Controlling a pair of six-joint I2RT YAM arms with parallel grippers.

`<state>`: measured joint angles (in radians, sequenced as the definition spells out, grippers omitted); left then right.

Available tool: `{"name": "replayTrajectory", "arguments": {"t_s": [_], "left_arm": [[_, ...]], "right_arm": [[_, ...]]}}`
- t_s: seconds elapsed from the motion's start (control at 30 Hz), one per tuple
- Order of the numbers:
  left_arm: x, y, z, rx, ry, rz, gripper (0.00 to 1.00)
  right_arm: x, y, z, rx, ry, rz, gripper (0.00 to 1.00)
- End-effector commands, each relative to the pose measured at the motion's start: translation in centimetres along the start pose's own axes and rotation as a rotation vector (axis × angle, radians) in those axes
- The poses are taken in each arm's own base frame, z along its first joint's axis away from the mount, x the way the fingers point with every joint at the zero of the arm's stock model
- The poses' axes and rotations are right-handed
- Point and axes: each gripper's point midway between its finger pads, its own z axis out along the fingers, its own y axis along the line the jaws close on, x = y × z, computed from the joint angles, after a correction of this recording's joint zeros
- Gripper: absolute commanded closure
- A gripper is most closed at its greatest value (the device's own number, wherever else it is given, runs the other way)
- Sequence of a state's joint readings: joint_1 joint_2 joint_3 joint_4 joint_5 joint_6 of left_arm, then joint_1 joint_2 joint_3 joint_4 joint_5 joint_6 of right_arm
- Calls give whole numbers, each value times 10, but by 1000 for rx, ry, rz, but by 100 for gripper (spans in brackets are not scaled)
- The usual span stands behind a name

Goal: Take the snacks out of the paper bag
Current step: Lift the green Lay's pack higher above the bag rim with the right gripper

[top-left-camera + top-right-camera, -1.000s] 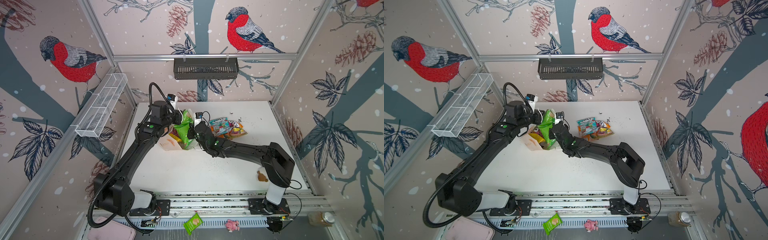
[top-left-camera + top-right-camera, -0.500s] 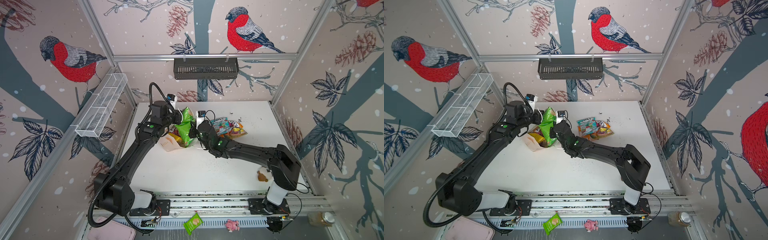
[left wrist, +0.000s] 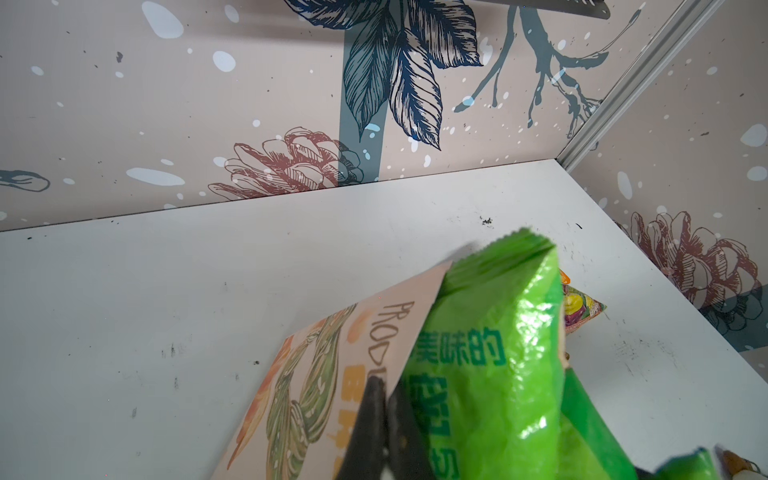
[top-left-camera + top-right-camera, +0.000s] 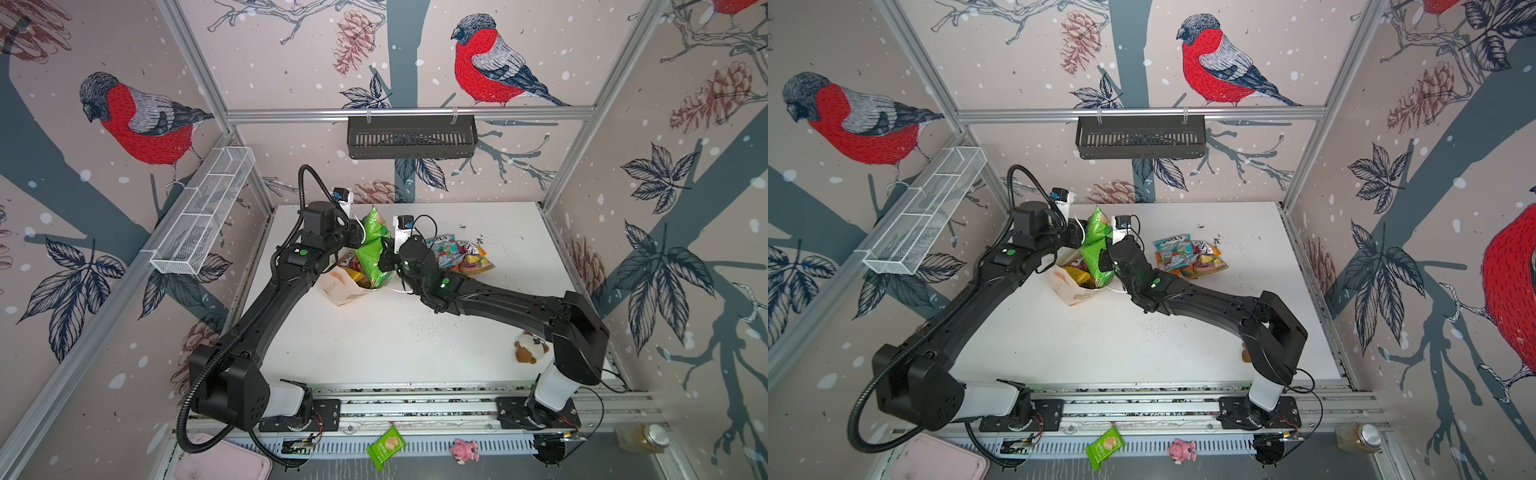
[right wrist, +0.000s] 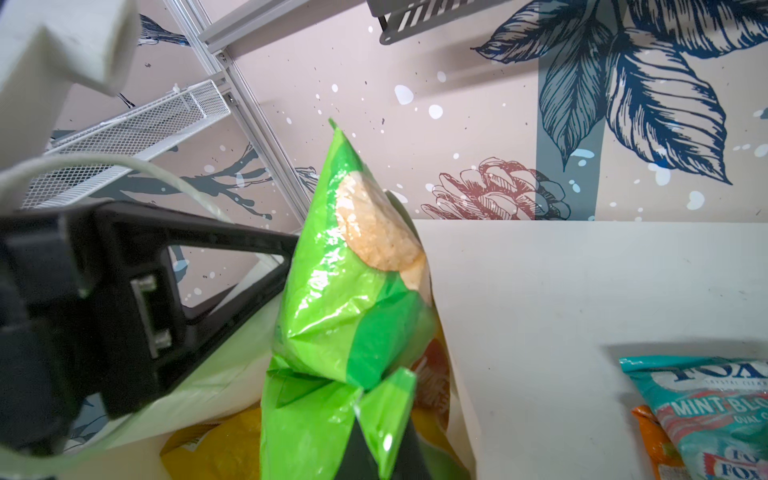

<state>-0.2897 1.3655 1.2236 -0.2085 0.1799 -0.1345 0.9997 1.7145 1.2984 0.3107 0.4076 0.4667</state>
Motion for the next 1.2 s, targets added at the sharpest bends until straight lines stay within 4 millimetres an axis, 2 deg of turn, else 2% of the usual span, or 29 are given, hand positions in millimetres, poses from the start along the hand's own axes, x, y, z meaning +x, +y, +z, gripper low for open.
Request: {"name": "replayTrajectory", "arguments": {"t_s": [0.0,0.13,0.37,0.57,0.8,1.17], "left_arm": [[-3,4,-2,-19,-6,-18,100],[-3,4,-2,-16,-4,-30,100],[-3,5,-3,-18,-2,-39,100],[-5,6,-6,-34,-6,-45,100],[-1,9,-1,-44,12,-56,100],[-5,10,-6,-54,0,-58,100]], "right_arm": [[-16,9,-1,-31,-39,5,100],[-17,9,-1,-30,-35,2,100],[-7,9,5,-25,-8,-5,100],[-3,19,10,-39,15,-27,100],[-18,24,13,-42,-19,-42,100],[-43,29,17,-45,-71,-55,100]]}}
